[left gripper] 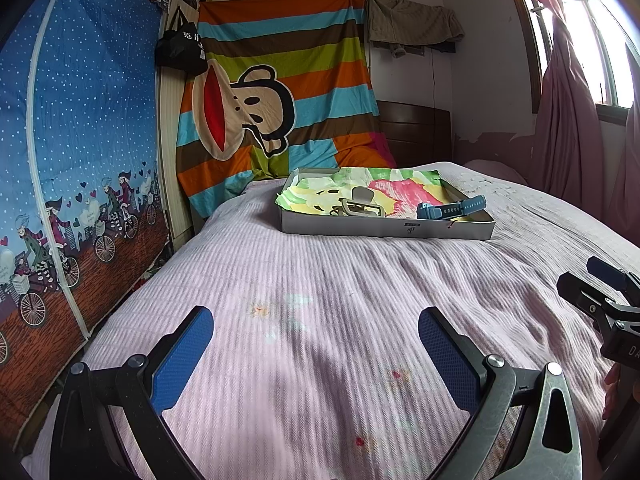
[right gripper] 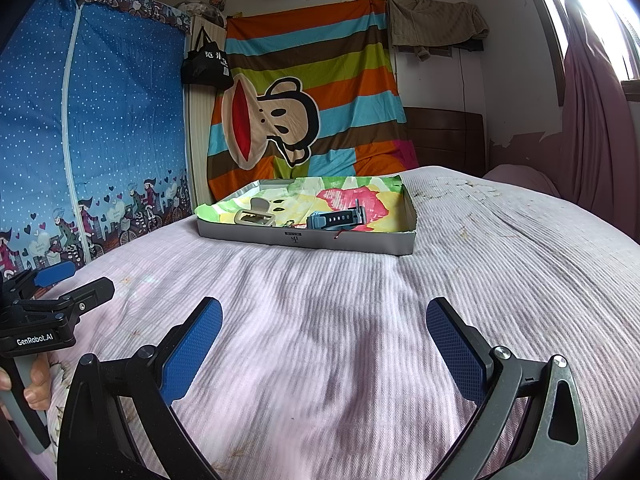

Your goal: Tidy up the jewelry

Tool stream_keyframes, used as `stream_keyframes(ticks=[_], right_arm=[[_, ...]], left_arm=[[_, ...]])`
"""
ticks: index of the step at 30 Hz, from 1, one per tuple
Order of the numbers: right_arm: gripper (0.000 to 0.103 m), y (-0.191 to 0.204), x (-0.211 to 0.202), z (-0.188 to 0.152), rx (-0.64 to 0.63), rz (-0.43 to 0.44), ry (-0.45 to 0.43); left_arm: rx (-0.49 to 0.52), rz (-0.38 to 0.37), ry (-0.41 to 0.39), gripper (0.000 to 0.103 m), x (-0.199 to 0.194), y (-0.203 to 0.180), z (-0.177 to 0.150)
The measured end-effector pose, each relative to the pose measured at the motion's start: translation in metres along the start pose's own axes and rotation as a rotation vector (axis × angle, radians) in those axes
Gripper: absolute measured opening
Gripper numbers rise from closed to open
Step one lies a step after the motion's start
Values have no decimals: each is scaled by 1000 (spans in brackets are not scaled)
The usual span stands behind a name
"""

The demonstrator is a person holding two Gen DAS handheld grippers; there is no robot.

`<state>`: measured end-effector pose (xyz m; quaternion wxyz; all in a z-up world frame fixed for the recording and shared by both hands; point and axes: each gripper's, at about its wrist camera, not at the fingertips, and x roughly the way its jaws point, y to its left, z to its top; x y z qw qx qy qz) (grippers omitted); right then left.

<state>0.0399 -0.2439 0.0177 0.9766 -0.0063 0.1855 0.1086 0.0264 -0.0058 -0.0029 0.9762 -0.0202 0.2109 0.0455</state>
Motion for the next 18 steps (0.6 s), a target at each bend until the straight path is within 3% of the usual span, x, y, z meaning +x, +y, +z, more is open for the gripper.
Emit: stream_keyframes(ticks=[18], right_arm=[[100, 0, 0, 0, 0, 0, -1]], left_arm=[[14, 12, -7, 103, 0, 1, 1]])
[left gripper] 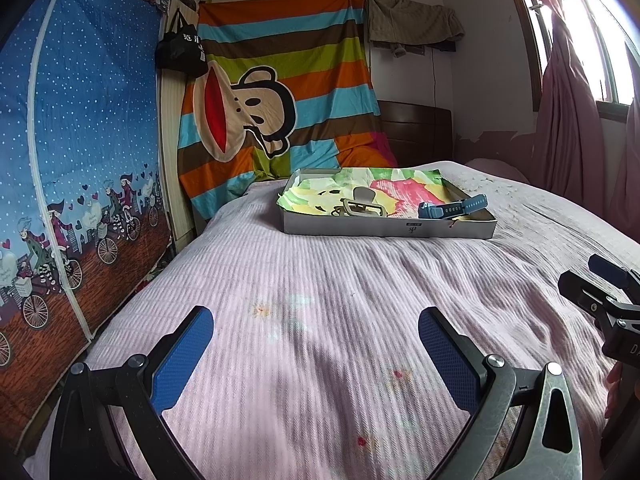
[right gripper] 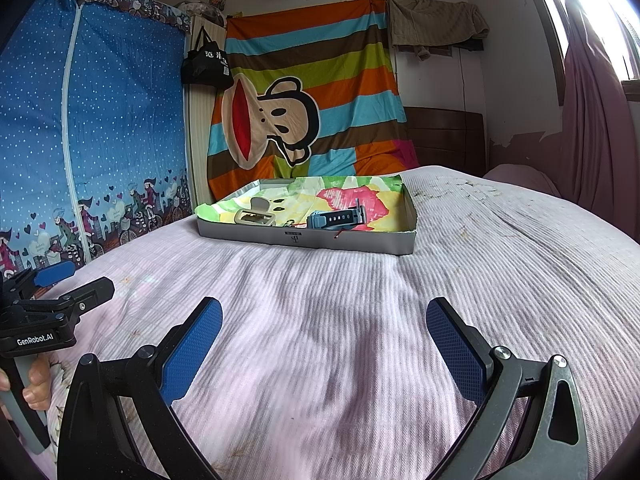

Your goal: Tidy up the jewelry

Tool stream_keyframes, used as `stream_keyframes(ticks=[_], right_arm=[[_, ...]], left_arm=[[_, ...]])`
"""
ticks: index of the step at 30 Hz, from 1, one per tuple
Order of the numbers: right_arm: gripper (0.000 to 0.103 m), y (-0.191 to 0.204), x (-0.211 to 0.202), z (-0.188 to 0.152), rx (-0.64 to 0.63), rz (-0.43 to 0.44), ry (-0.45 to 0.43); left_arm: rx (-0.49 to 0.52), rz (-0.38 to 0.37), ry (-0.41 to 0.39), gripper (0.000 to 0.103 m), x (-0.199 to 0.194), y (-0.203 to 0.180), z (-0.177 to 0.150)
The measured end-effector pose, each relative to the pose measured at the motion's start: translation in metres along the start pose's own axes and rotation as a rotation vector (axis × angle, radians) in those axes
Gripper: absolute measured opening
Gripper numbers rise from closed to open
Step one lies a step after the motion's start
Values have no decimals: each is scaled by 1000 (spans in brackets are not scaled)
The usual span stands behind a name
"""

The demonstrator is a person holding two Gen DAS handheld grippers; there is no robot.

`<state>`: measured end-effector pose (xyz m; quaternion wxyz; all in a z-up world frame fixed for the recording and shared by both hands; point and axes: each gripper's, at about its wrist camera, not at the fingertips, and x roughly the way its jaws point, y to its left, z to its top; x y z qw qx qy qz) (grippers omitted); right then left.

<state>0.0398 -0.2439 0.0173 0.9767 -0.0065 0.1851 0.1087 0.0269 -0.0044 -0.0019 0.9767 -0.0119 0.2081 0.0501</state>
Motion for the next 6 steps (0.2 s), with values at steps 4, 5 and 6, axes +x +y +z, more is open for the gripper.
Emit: stream_keyframes(ticks=[4, 5, 6], right_arm=[[100, 0, 0, 0, -1, 0, 0], [100, 0, 0, 0, -1, 0, 0], [100, 0, 0, 0, 0, 0, 0]], left_arm=[[12, 6, -3, 103, 4, 3, 2], [11, 6, -3, 103, 3, 2, 2], [10, 5, -1, 103, 5, 3, 3]])
